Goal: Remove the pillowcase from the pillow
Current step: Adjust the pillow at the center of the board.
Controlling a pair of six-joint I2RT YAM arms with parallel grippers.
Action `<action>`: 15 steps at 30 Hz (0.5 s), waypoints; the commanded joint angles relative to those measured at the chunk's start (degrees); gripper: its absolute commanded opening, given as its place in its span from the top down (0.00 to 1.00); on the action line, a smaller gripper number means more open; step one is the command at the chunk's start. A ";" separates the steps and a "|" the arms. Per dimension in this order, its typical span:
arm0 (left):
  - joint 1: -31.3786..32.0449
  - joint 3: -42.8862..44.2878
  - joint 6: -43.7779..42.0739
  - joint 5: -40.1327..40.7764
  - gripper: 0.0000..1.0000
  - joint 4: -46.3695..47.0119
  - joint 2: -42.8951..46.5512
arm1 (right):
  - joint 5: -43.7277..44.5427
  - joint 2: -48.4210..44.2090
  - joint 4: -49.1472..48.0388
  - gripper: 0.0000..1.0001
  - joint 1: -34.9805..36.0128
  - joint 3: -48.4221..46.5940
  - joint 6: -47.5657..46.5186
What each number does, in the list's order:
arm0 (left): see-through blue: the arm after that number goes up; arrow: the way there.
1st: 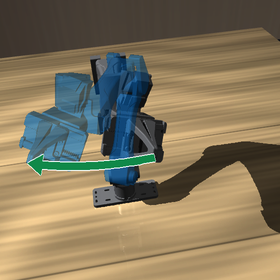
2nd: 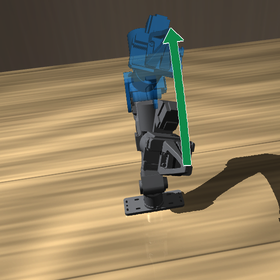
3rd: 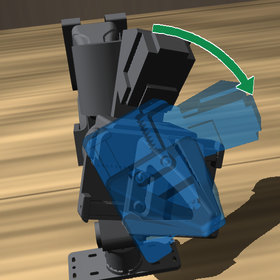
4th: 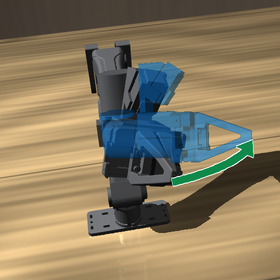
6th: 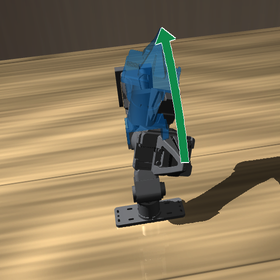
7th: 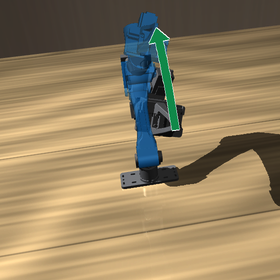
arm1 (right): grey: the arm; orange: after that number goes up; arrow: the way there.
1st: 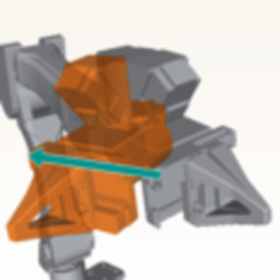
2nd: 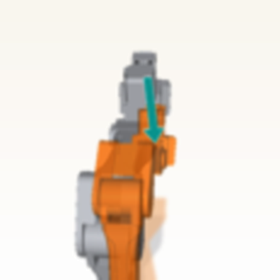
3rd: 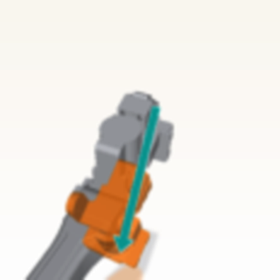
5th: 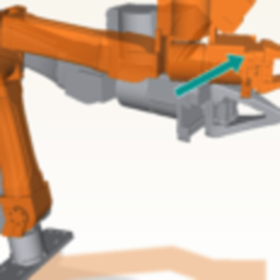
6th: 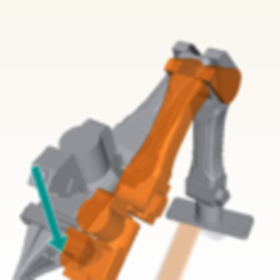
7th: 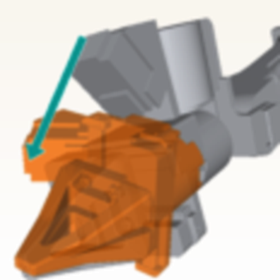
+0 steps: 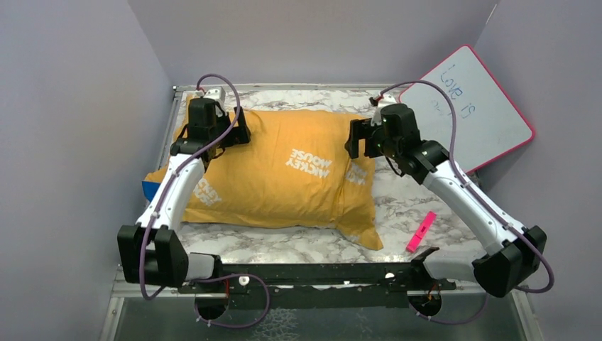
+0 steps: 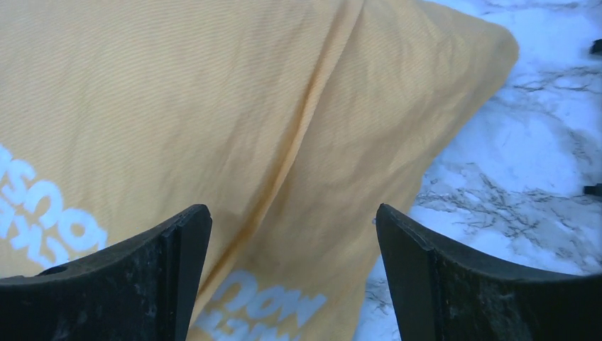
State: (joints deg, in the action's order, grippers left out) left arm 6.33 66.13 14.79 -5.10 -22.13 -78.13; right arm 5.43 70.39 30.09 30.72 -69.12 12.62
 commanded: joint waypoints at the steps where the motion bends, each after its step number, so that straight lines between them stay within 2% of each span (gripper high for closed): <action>1: 0.34 -4.75 0.40 -1.52 0.01 -5.12 7.32 | -5.84 7.17 1.57 0.11 -0.31 -0.32 3.81; 2: 0.29 -5.19 0.50 -1.36 0.01 -5.71 8.54 | -11.16 9.55 1.89 0.16 -0.31 -0.58 4.46; 4: 0.29 -5.35 0.48 -1.05 0.01 -7.45 10.85 | -21.19 13.80 1.98 0.35 -0.27 -1.06 5.88; 6: 0.28 -5.00 -0.23 -1.55 0.01 -8.63 12.56 | -31.32 15.75 -2.03 0.55 -0.19 0.80 8.37; 7: 0.33 -4.61 -0.61 -1.96 0.01 -9.10 13.29 | -35.59 15.80 -5.20 0.61 -0.22 2.15 10.10; 9: 0.31 -3.51 -1.35 -3.45 0.01 -9.95 14.22 | -40.30 14.41 -11.23 0.65 -0.14 4.85 14.59; 11: 0.33 -2.13 -2.25 -5.66 0.01 -10.57 14.29 | -41.29 12.65 -15.59 0.80 -0.13 7.09 18.17; 13: 0.31 -0.68 -3.64 -7.61 0.01 -11.87 13.56 | -42.27 10.98 -18.68 0.83 -0.13 8.47 20.49; 15: 0.27 0.88 -3.15 -5.82 0.01 -15.38 12.02 | -42.84 9.21 -20.57 0.87 -0.13 9.05 21.74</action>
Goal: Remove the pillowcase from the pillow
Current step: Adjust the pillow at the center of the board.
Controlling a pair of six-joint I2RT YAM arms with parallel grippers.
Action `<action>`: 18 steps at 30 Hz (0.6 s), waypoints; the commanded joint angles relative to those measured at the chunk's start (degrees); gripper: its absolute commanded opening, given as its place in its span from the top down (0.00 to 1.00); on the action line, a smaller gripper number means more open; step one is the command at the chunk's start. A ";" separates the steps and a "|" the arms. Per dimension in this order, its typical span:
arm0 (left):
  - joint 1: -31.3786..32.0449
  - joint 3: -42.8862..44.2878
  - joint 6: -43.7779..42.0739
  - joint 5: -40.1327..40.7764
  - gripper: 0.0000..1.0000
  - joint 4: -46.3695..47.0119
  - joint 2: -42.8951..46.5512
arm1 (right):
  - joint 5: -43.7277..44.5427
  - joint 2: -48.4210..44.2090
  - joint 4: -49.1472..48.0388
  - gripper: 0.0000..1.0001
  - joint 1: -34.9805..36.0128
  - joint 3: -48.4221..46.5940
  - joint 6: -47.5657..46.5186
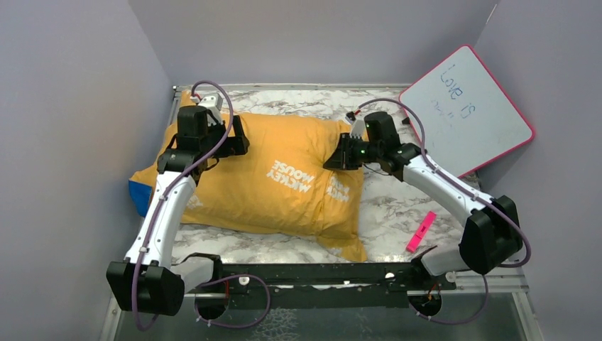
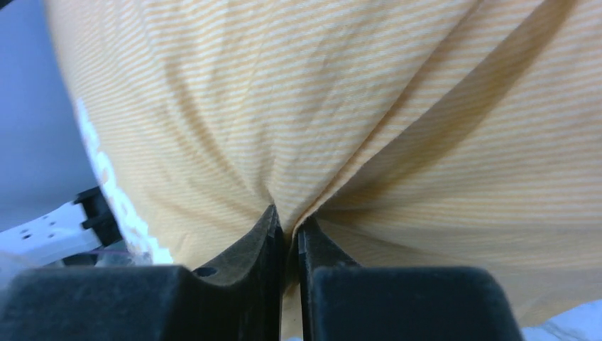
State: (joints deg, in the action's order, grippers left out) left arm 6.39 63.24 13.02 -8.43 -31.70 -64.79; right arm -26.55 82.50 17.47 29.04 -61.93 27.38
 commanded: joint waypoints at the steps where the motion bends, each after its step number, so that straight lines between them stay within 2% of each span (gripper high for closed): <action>1: 0.26 4.25 -0.39 -0.04 0.01 -7.85 -1.50 | -10.41 -4.07 -8.69 0.87 1.55 2.20 7.59; 3: 0.25 4.27 1.70 6.24 0.01 -10.02 -0.25 | -7.67 -6.80 -9.79 0.86 1.55 3.33 8.47; 5: 0.24 3.98 4.61 10.55 0.01 -11.51 2.77 | -3.17 -8.73 -8.60 0.78 1.55 3.34 6.10; 6: 0.21 3.73 6.16 11.64 0.01 -11.99 4.69 | 1.50 -9.21 -5.15 0.68 1.56 1.68 3.22; 8: 0.27 3.19 8.98 13.38 0.01 -13.06 7.98 | 10.74 -9.34 1.98 0.41 1.52 -2.61 -1.48; 11: 0.27 2.75 14.09 17.02 0.01 -17.01 11.12 | 19.87 -8.85 6.44 0.21 1.46 -7.82 -8.49; 15: 0.24 0.89 17.78 16.79 0.02 -21.70 13.48 | 18.41 -4.74 3.95 0.13 1.46 -14.49 -16.84; 18: 0.28 -1.17 18.81 15.12 0.02 -24.40 15.74 | 15.46 3.60 8.13 0.12 1.46 -24.27 -20.74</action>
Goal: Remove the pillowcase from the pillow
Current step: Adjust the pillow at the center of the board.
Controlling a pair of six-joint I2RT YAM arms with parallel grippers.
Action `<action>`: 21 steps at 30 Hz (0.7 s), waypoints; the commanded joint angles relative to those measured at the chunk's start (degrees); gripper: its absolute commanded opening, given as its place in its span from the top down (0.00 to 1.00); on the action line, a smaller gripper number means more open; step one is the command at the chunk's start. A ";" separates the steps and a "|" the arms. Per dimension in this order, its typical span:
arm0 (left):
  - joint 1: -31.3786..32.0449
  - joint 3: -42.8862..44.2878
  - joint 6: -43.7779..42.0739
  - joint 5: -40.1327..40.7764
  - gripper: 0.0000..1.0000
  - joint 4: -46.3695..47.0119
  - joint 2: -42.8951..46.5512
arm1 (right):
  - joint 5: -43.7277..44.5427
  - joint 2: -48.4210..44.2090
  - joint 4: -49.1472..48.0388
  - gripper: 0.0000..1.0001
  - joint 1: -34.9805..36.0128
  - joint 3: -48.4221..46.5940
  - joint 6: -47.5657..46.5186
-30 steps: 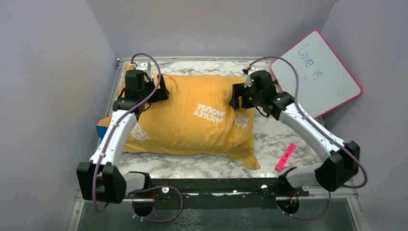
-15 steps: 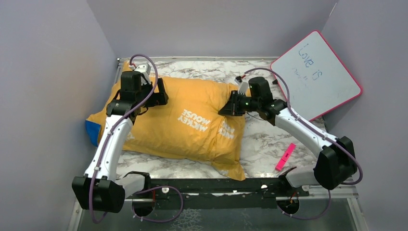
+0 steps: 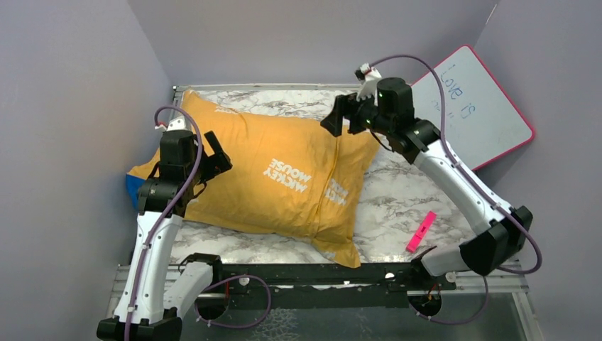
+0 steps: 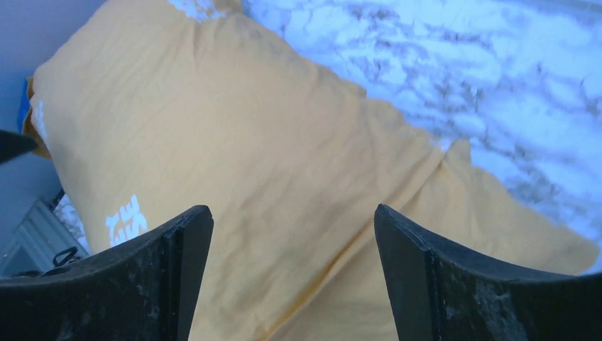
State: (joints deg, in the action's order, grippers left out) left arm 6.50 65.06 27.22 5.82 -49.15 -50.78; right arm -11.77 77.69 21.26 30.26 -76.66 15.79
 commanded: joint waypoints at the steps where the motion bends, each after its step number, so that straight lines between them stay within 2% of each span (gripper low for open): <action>1: 0.15 -3.71 5.04 -0.21 0.02 -7.98 2.48 | -0.80 11.57 5.75 0.11 0.24 -12.77 -10.18; 3: 0.15 -6.05 5.68 -4.72 0.01 -8.84 4.06 | -6.17 18.29 9.92 0.11 0.24 -19.66 -11.37; 5: 0.15 -9.54 7.38 -10.62 0.01 -8.59 5.68 | -15.50 25.82 13.39 0.12 0.24 -25.20 -12.45; 8: 0.15 -16.67 9.45 -21.17 0.02 -2.89 8.55 | -31.03 35.40 19.74 0.22 0.39 -32.65 -13.10; 10: 0.10 -21.22 11.52 -27.78 0.02 2.22 9.12 | -35.92 38.99 22.79 0.27 1.00 -33.98 -13.20; 12: 0.11 -24.80 13.65 -30.58 0.04 8.30 8.81 | -34.19 38.86 22.61 0.33 1.66 -31.36 -13.00; 14: 0.11 -27.63 14.42 -31.21 0.08 14.91 7.71 | -31.25 35.77 19.28 0.49 1.80 -25.99 -12.27; 17: 0.16 -28.43 13.51 -31.39 0.29 22.15 3.63 | -24.24 29.28 15.30 0.72 1.61 -18.90 -11.64; 19: 0.18 -26.51 11.90 -32.71 0.38 25.52 -0.56 | -19.02 25.02 14.26 0.96 1.56 -15.75 -10.99; 20: 0.25 -24.98 11.18 -33.00 0.46 26.49 -3.27 | -16.77 23.14 13.99 0.99 1.48 -14.12 -10.65; 21: 0.30 -23.52 10.20 -33.28 0.48 27.47 -4.59 | -14.85 21.10 13.83 0.99 1.47 -12.53 -10.26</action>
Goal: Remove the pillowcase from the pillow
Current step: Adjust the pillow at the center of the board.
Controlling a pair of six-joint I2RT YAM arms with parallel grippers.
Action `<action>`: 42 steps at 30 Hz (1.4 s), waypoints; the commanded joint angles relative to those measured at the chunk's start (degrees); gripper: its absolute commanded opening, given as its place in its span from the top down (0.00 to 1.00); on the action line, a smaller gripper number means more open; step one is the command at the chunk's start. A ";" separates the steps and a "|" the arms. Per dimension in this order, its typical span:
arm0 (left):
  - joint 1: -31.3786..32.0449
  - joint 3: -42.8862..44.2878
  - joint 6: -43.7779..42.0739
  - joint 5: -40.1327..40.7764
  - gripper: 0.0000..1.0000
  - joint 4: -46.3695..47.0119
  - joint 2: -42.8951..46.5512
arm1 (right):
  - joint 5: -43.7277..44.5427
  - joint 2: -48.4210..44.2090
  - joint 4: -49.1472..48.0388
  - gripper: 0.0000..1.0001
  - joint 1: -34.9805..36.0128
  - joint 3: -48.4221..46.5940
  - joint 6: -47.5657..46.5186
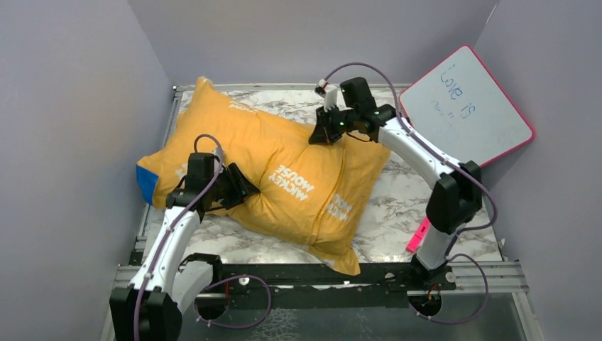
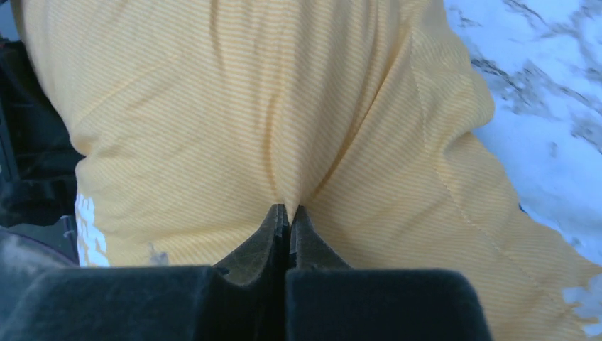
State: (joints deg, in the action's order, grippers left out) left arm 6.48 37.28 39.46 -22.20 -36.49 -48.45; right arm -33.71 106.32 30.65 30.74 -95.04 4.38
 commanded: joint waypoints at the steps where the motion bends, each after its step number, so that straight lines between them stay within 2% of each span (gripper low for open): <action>1: 0.44 5.57 -3.10 -5.27 0.48 15.59 -9.33 | 9.46 -9.38 4.22 0.99 0.99 8.00 1.60; 4: 0.59 9.22 -5.18 -4.02 0.48 17.08 -13.83 | 16.62 -15.29 0.88 0.99 0.84 16.66 4.38; 8: 0.83 13.31 -7.26 -5.92 0.47 21.70 -20.87 | 20.30 -21.18 -0.41 0.99 0.51 23.36 6.85; 13: 1.73 20.41 -9.66 -7.88 0.48 23.59 -30.63 | 27.84 -24.47 1.80 0.89 0.37 21.81 7.08; 14: 1.80 21.25 -9.98 -6.92 0.47 23.22 -30.77 | 29.30 -24.31 3.41 0.85 0.37 20.31 6.77; 15: 1.81 21.49 -10.34 -5.19 0.46 23.03 -30.04 | 30.79 -23.98 5.09 0.77 0.37 18.56 6.77; 17: 1.74 21.14 -11.61 -1.02 0.39 22.21 -27.26 | 32.58 -23.86 7.93 0.71 0.37 15.99 6.95; 18: 1.82 20.90 -12.55 0.96 0.35 21.14 -25.76 | 32.98 -24.44 8.38 0.65 0.37 15.41 7.17; 20: 1.79 20.50 -14.01 4.77 0.28 17.60 -22.82 | 33.41 -26.33 8.10 0.38 0.37 15.82 8.81; 22: 1.74 18.80 -14.88 7.39 0.21 15.97 -19.26 | 32.12 -29.61 5.60 0.23 0.37 18.84 9.76; 24: 1.79 16.52 -15.15 9.04 0.14 15.27 -15.01 | 32.59 -33.72 2.43 0.03 0.38 23.96 12.59; 25: 1.78 15.45 -15.34 8.98 0.12 15.24 -12.80 | 33.00 -36.14 1.10 0.00 0.37 26.75 14.50; 28: 1.79 13.52 -15.02 6.52 0.11 14.68 -7.73 | 32.19 -42.00 -1.29 0.00 0.37 34.01 18.02; 32: 4.94 13.12 -16.97 0.49 0.14 14.72 -5.08 | 32.09 -47.19 2.70 0.00 0.37 38.82 23.88; 34: 11.06 14.50 -19.33 1.69 0.16 13.95 -6.32 | 30.47 -50.39 3.37 0.01 0.37 41.68 25.58; 37: 23.06 17.42 -22.99 9.06 0.20 13.13 -9.98 | 25.86 -55.73 0.87 0.07 0.43 47.24 26.09; 40: 31.40 20.27 -27.21 15.00 0.21 12.93 -12.53 | 25.07 -58.47 0.04 0.21 0.37 51.69 29.61; 42: 34.88 22.10 -30.46 16.22 0.21 12.71 -14.62 | 27.16 -59.20 0.78 0.26 0.37 53.70 32.94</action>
State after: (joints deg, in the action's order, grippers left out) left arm 34.85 54.46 17.30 -13.19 -23.07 -60.60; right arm -6.04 48.56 32.23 30.81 -44.77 30.79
